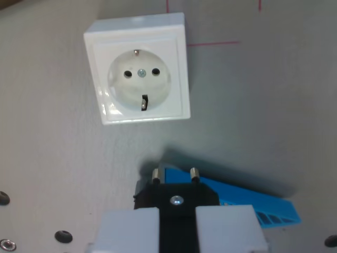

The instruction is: Move above the white socket

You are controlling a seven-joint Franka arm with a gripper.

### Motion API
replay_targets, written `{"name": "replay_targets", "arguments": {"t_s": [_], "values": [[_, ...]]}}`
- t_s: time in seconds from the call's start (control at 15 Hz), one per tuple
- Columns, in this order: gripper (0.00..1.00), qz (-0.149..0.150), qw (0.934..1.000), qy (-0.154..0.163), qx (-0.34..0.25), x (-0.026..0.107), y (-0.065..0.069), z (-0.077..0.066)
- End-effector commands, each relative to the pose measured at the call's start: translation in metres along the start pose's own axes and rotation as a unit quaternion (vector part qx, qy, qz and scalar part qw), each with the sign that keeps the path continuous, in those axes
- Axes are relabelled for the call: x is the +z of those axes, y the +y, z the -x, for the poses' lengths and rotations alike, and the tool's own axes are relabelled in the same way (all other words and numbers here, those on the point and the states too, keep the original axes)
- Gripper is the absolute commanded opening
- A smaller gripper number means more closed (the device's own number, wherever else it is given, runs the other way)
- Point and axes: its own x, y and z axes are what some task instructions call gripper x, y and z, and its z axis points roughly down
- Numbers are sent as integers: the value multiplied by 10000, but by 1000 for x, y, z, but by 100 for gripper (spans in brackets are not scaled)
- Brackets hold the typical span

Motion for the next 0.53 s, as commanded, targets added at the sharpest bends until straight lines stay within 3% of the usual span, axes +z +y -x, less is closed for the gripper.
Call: {"name": "replay_targets", "arguments": {"t_s": [0.07, 0.53], "values": [[0, 242, 9992, 5, -328, 17, -8, -13], [0, 288, 9990, -12, -351, 43, -16, -25]]}}
